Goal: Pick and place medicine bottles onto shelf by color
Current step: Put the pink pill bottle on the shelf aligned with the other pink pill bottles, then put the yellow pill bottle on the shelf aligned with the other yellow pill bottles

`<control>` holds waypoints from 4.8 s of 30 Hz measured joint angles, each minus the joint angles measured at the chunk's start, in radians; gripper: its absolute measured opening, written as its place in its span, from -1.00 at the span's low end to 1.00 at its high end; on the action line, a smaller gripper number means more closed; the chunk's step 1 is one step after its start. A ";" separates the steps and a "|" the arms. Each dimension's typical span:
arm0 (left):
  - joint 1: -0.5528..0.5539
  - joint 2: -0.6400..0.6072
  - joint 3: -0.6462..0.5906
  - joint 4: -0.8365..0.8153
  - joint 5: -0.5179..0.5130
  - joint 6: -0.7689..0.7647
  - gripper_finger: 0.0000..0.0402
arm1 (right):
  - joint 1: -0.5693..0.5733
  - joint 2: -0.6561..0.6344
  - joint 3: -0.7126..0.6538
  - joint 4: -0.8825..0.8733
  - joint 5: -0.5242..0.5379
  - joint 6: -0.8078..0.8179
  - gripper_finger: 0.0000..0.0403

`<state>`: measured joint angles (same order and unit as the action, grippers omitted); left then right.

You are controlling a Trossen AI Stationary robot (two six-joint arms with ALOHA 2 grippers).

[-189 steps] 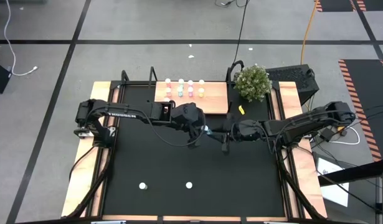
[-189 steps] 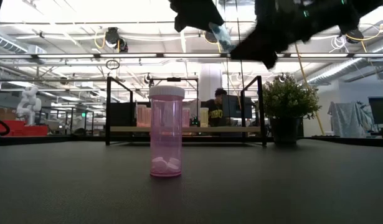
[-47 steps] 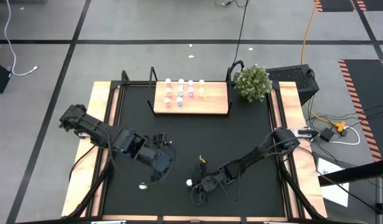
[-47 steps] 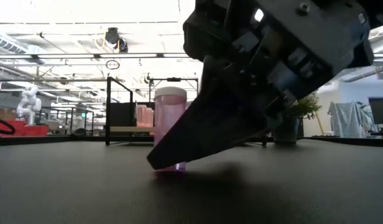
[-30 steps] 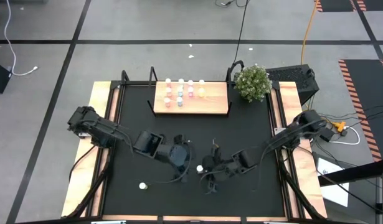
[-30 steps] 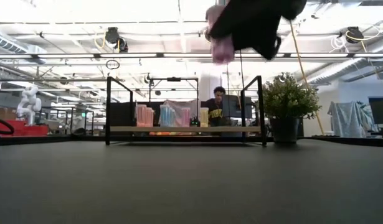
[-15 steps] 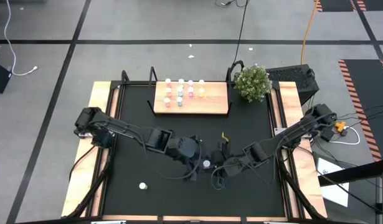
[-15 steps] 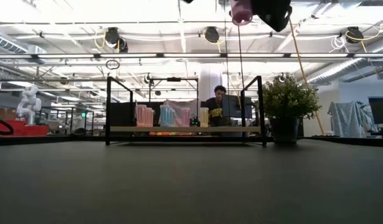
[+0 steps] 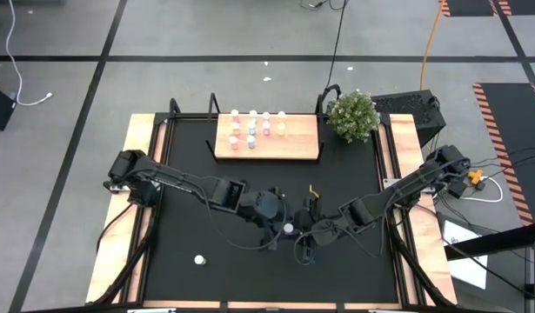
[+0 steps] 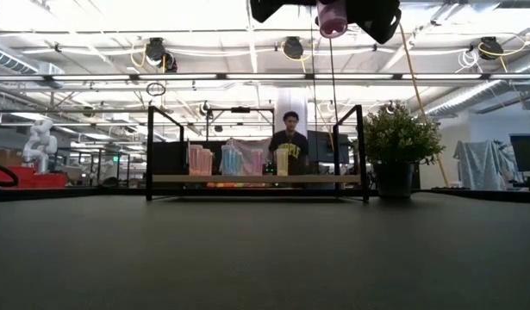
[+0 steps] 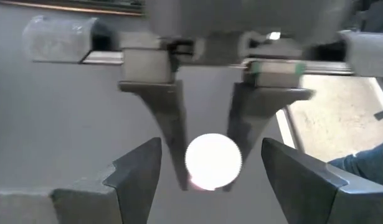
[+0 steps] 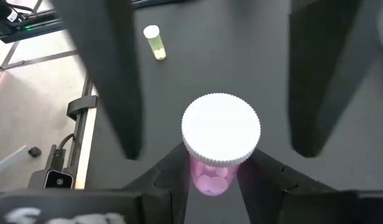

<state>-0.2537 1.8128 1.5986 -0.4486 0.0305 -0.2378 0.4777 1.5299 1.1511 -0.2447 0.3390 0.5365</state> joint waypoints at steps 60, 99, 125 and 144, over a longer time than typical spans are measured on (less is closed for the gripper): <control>0.604 -0.080 -0.244 0.152 -0.165 0.194 -0.39 | -0.112 -0.653 -0.365 -0.348 0.343 0.238 -0.05; 0.668 -0.064 -0.502 0.442 -0.080 0.308 -0.37 | -0.321 -0.903 -0.567 -0.125 0.232 -0.004 -0.05; 0.669 -0.035 -0.502 0.447 -0.064 0.296 -0.22 | -0.321 -0.903 -0.567 -0.121 0.215 0.048 -0.05; 0.584 -0.213 -0.262 0.134 -0.086 0.401 0.62 | -0.346 -0.756 -0.567 0.180 -0.151 -0.057 -0.04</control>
<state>0.3299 1.6002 1.3371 -0.3145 -0.0553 0.1627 0.1318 0.7740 0.5838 -0.0648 0.1884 0.4800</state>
